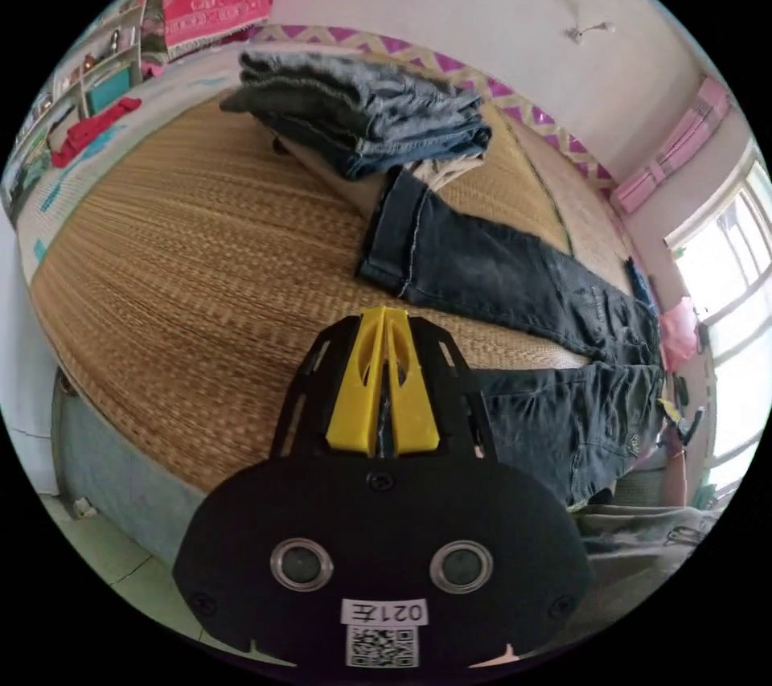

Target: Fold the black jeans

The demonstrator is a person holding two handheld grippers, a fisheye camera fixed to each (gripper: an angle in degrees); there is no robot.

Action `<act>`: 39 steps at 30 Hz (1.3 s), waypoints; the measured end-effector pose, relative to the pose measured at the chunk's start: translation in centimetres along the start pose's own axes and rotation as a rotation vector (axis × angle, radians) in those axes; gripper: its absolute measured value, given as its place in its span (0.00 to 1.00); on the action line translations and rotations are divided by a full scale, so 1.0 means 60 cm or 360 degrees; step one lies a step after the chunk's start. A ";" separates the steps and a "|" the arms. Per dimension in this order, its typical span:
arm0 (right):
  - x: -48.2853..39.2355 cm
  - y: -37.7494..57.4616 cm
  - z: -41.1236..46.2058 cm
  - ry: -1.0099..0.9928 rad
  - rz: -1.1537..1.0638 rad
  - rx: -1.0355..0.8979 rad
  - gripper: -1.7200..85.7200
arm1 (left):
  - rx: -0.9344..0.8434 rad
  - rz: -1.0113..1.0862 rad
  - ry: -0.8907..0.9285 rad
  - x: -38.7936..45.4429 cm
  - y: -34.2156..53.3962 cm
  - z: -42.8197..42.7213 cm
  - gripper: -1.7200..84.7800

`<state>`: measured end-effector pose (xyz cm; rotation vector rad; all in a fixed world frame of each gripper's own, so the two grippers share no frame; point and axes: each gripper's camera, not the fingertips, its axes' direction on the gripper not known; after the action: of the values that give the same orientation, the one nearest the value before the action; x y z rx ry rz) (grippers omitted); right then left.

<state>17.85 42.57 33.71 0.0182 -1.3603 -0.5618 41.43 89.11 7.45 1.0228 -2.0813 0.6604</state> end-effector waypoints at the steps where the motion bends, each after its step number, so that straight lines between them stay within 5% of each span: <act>1: 0.004 0.001 0.001 -0.0019 0.0009 0.0000 0.01 | 0.0101 -0.0026 0.0121 -0.012 0.011 -0.053 0.01; 15: 0.041 0.019 0.022 -0.0150 0.0129 0.0009 0.01 | 0.0193 -0.0562 0.0210 -0.130 0.254 -0.329 0.11; 23: 0.072 0.034 -0.013 -0.0492 0.0551 0.0175 0.01 | 0.0170 -0.0553 0.0192 -0.112 0.213 -0.358 0.10; 30: -0.023 0.036 -0.042 -0.0474 0.0415 0.0226 0.01 | 0.0091 -0.0504 0.0046 -0.086 0.176 -0.407 0.08; 39: -0.102 0.030 -0.050 -0.0592 0.0288 0.0269 0.01 | 0.0171 -0.0704 0.0295 -0.154 0.172 -0.467 0.09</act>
<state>20.69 45.62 28.00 -0.0749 -1.7490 -0.3043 47.39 118.55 16.12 1.3722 -1.6006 0.6146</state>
